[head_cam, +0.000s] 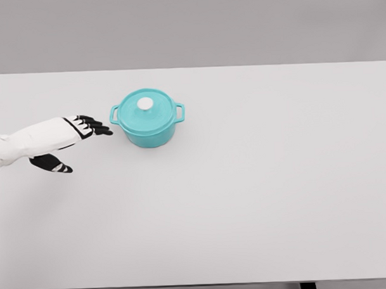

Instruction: Open the lid of the pot with left arm

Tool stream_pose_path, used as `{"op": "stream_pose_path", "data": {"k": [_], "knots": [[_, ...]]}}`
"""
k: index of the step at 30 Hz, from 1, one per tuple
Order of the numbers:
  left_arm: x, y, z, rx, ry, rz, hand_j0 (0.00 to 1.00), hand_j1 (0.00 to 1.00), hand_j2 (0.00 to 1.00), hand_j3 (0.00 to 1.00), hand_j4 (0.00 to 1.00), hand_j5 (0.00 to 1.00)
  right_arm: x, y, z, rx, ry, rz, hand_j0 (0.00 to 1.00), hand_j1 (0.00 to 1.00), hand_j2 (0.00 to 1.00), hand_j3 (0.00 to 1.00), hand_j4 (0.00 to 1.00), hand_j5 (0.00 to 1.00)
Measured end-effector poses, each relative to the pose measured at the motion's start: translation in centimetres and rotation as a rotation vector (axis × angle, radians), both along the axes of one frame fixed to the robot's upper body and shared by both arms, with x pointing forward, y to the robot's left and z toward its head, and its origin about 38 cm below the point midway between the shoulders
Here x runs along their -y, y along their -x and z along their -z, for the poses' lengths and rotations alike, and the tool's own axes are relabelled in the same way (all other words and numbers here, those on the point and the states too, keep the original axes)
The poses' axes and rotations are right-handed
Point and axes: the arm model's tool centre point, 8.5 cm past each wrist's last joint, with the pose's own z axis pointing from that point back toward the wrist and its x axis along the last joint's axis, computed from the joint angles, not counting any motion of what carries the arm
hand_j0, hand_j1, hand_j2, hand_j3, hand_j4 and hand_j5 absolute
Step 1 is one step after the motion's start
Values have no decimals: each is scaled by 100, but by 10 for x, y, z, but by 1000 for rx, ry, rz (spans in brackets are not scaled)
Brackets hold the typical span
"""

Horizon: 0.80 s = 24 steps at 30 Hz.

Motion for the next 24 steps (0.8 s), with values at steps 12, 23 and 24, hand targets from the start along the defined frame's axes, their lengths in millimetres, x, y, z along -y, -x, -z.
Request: {"op": "stream_pose_path", "data": {"k": [12, 23, 24], "knots": [[3, -33, -62, 117, -43, 15, 100, 100, 100, 100, 100, 100, 0, 4, 0, -4, 1, 1, 100, 100, 100, 100, 100, 100], [77, -110, -101, 118, -180, 137, 100, 100, 100, 100, 100, 100, 0, 4, 0, -4, 1, 1, 100, 100, 100, 100, 100, 100], [86, -110, -98, 114, -180, 156, 100, 100, 100, 100, 100, 100, 0, 4, 0, -4, 1, 1, 100, 100, 100, 100, 100, 100]]}}
